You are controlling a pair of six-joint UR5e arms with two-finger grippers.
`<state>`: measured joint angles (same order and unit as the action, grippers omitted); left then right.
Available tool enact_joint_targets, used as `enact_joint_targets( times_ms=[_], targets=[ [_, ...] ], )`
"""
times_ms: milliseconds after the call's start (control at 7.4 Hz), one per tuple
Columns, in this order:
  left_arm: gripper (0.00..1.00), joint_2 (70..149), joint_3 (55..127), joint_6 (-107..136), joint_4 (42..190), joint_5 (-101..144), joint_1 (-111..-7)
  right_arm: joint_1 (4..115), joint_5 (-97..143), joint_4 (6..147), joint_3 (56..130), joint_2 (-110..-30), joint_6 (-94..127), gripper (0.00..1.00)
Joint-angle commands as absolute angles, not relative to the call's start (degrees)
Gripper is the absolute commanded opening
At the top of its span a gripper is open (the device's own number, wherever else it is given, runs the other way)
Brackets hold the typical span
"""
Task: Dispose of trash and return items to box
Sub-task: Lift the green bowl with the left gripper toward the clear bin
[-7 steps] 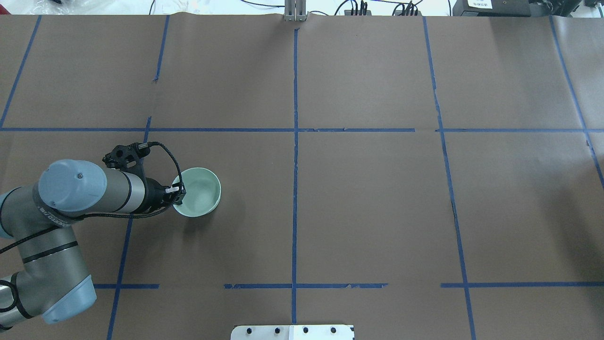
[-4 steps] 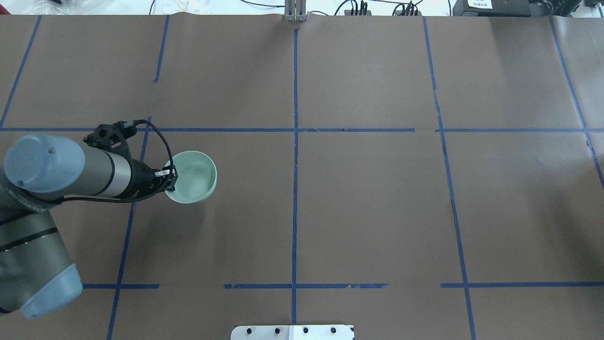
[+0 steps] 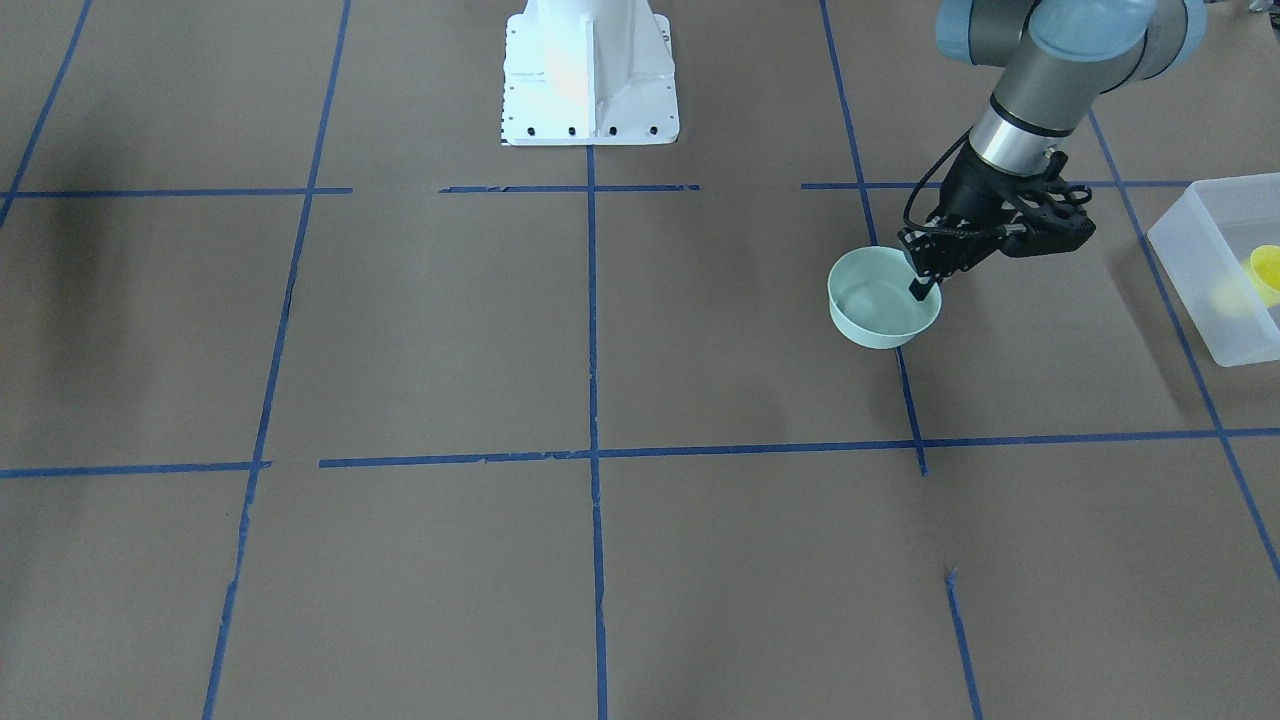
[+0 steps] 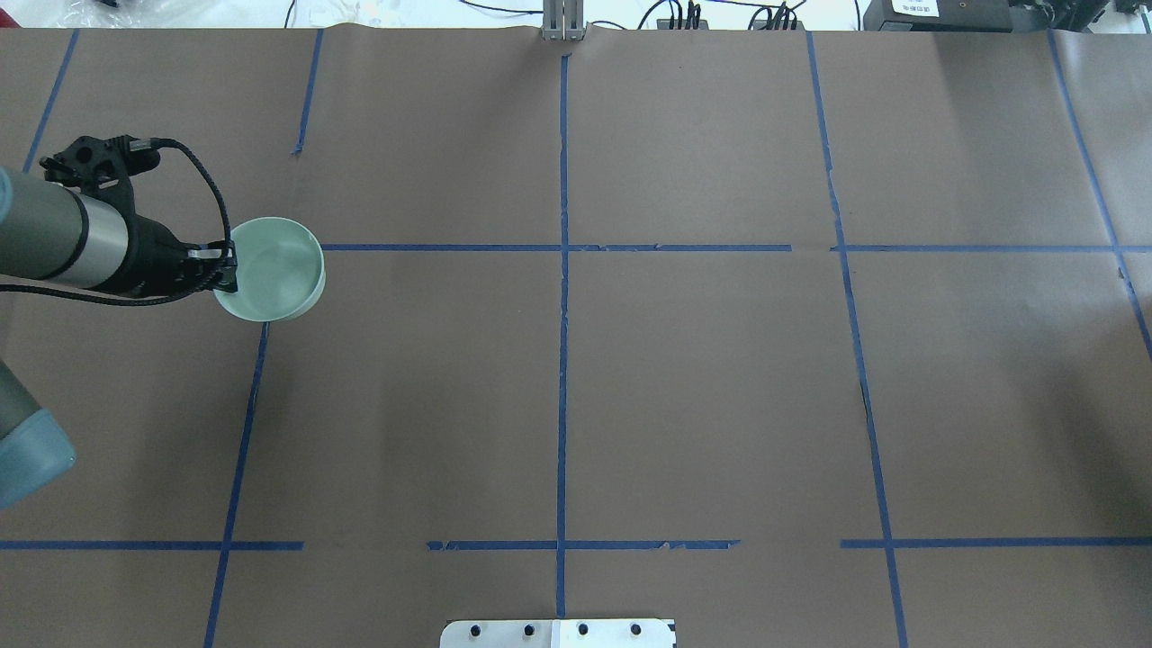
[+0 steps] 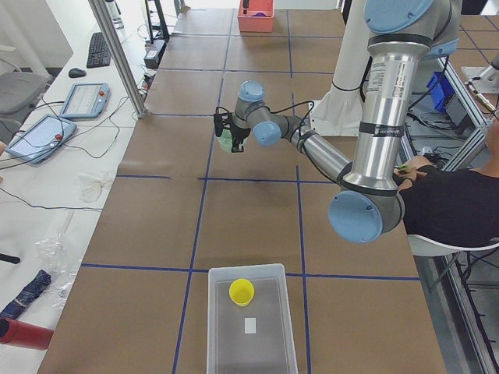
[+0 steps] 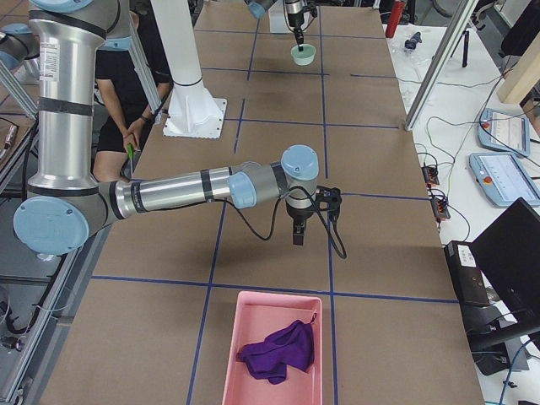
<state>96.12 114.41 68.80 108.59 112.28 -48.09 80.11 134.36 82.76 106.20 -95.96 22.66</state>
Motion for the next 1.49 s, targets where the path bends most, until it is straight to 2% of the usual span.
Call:
enact_joint_targets(
  times_ms=[0, 270, 676, 1081, 1351],
  targets=[
    [0.00, 92.0, 113.2, 53.9, 108.5, 117.6, -56.7, 83.7, 134.8, 83.1, 103.9, -96.2, 18.0, 1.00],
    [0.00, 88.6, 109.9, 39.9, 108.6, 120.3, -65.4, 88.1, 137.5, 83.2, 100.5, -97.6, 12.7, 1.00],
    [0.00, 88.2, 101.1, 20.5, 108.5, 120.3, -77.6, 91.3, 137.5, 83.4, 97.9, -98.4, 3.9, 1.00],
    [0.00, 86.8, 93.1, 2.5, 108.5, 120.2, -87.9, 91.3, 137.5, 82.8, 98.9, -98.6, 4.3, 1.00],
    [0.00, 81.9, 89.7, -6.8, 109.4, 119.9, -91.1, 91.3, 137.5, 82.8, 100.5, -98.7, 4.9, 1.00]
  ],
)
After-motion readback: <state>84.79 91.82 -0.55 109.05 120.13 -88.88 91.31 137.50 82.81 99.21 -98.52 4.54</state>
